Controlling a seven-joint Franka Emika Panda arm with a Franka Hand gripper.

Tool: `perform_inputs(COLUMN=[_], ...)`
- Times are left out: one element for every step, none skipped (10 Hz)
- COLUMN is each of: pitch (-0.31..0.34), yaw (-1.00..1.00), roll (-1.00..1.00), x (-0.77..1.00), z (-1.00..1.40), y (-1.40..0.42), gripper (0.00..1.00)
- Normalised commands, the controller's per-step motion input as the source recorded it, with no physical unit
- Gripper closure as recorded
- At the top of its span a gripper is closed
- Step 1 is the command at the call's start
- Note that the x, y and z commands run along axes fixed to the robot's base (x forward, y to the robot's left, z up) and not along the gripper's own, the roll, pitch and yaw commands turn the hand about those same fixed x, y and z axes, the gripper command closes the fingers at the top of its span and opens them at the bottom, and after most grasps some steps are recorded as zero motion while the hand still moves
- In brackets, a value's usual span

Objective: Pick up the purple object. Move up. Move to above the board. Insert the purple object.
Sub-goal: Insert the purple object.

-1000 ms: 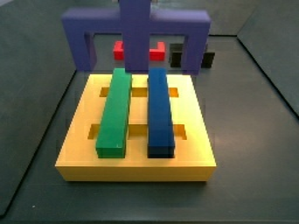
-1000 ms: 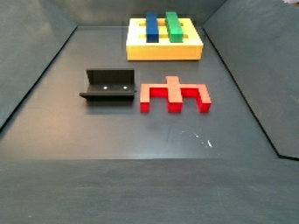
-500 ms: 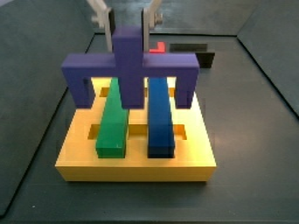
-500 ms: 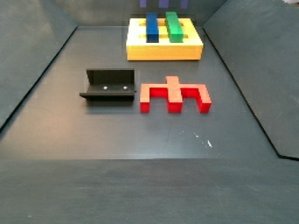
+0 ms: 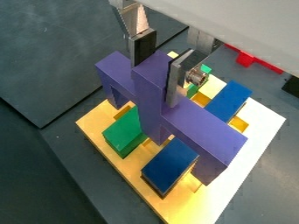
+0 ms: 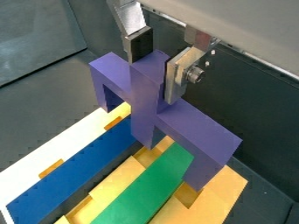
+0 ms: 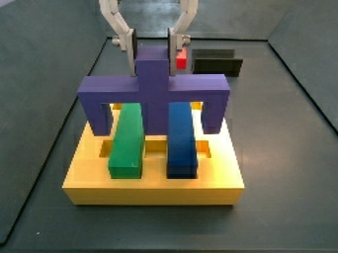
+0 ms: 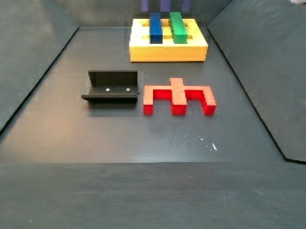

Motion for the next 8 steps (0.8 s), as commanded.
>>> perform_inputs(pitch=[-0.046, -0.054, -0.107, -0.076, -0.06, -0.04, 0.0, -0.023], yaw=[0.0, 0.0, 0.0, 0.0, 0.0, 0.0, 0.0, 0.0], roll=[0.06, 0.16, 0.08, 0.08, 0.1, 0.09, 0.01, 0.03], x=[0.0, 0.02, 0.01, 0.14, 0.16, 0.15, 0.0, 0.0], z=[-0.22, -0.27, -0.24, -0.11, -0.11, -0.1, -0.01, -0.07], y=[0.0, 0.0, -0.05, -0.16, -0.1, -0.01, 0.02, 0.0], gripper=[1.0, 1.0, 1.0, 1.0, 1.0, 1.0, 1.0, 1.0])
